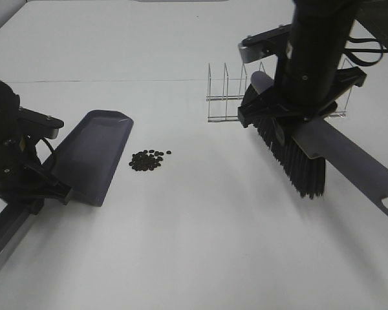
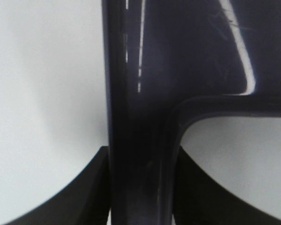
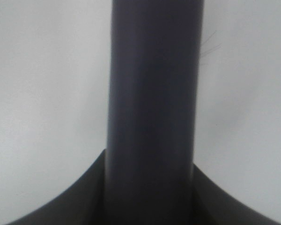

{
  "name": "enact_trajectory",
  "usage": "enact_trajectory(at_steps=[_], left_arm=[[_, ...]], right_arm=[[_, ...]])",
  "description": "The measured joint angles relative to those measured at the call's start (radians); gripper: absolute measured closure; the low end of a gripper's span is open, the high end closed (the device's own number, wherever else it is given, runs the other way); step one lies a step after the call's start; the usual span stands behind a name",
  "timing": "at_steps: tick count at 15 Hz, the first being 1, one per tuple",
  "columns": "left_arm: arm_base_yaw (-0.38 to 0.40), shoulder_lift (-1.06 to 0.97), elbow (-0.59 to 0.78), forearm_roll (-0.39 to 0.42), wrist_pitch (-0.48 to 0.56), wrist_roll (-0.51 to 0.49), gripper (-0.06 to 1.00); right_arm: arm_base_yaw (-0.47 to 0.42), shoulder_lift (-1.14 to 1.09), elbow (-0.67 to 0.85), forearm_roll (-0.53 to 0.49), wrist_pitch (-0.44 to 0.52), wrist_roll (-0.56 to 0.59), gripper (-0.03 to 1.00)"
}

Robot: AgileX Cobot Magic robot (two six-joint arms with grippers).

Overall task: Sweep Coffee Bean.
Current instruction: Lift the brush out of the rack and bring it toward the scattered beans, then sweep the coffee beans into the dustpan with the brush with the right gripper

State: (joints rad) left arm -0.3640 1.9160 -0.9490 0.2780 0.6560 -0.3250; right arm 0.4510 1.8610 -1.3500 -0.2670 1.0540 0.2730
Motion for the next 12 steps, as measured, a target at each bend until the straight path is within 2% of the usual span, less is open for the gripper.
enact_trajectory(at_steps=[2, 3, 6, 12], left_arm=[[0.0, 0.033, -0.042, -0.01, 0.042, 0.018, 0.61], [0.0, 0.041, -0.051, -0.01, 0.048, 0.022, 0.61], [0.0, 0.043, -0.055, -0.026, 0.057, 0.039, 0.61], [0.0, 0.043, -0.055, -0.061, 0.068, 0.066, 0.61]], right_arm=[[0.047, 0.13, -0.163, -0.045, 0.127, 0.005, 0.63], [0.065, 0.194, -0.247, -0.05, 0.155, -0.001, 0.63], [0.127, 0.391, -0.487, -0.053, 0.158, -0.052, 0.63], [0.163, 0.553, -0.621, -0.037, 0.159, -0.131, 0.63]])
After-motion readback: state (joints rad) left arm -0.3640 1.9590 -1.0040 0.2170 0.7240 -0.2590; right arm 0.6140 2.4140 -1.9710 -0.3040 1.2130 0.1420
